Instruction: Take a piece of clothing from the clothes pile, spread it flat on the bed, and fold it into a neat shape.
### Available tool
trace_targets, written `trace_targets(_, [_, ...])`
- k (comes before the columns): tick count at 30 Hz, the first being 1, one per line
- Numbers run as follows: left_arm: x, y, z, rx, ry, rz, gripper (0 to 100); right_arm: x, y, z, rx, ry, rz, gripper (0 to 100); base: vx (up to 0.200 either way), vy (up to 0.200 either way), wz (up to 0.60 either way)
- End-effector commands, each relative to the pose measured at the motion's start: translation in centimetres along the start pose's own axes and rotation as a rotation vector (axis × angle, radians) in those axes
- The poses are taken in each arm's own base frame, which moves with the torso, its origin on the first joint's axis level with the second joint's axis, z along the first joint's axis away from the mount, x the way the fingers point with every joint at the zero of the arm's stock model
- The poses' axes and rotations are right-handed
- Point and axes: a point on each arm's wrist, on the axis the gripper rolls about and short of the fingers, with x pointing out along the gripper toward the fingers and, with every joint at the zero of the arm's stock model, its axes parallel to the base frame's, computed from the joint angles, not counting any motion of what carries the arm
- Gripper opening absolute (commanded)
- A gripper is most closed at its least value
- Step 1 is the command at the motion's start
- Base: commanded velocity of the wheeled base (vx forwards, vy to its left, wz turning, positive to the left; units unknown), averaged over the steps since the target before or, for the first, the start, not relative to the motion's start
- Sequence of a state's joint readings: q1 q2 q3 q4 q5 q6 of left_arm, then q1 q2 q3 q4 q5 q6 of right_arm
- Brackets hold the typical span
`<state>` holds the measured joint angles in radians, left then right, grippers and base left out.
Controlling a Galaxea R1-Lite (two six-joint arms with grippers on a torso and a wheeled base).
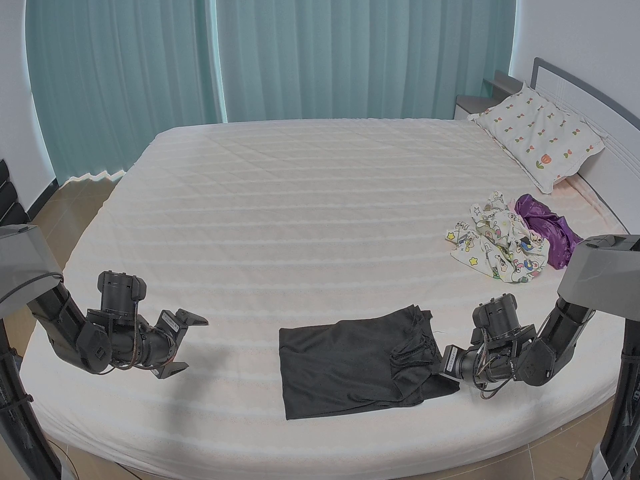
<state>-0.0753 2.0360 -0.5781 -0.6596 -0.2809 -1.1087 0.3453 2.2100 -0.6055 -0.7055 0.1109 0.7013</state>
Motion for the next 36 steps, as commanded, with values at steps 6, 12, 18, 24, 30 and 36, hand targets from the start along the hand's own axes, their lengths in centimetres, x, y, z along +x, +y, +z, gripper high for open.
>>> trace_targets(6, [0.1, 0.1, 0.0, -0.002, 0.001, 0.003, 100, -1.9, 1.3, 1.0, -0.001, -0.050, 0.075, 100, 0.000, 0.000, 0.00])
trace_targets(12, [0.1, 0.1, 0.0, -0.002, 0.000, 0.004, 100, -1.0, 3.9, 1.3, 0.008, -0.042, 0.157, 100, 0.000, 0.000, 0.00])
trace_targets(18, [0.1, 0.1, 0.0, -0.002, 0.001, 0.006, 100, 2.3, 5.4, 1.5, 0.023, -0.072, 0.142, 100, 0.000, 0.000, 0.00])
trace_targets(24, [0.1, 0.1, 0.0, -0.002, 0.000, 0.004, 100, 2.7, 8.5, 1.4, 0.001, -0.099, 0.213, 100, 0.000, 0.000, 0.00])
trace_targets(30, [0.1, 0.1, 0.0, -0.001, 0.000, 0.006, 100, 4.1, 11.1, -0.9, -0.053, -0.064, 0.251, 100, 0.000, 0.000, 0.00])
trace_targets(36, [0.1, 0.1, 0.0, -0.002, 0.001, 0.006, 100, 6.4, 10.0, -1.8, -0.047, -0.099, 0.145, 100, 0.000, 0.000, 0.00])
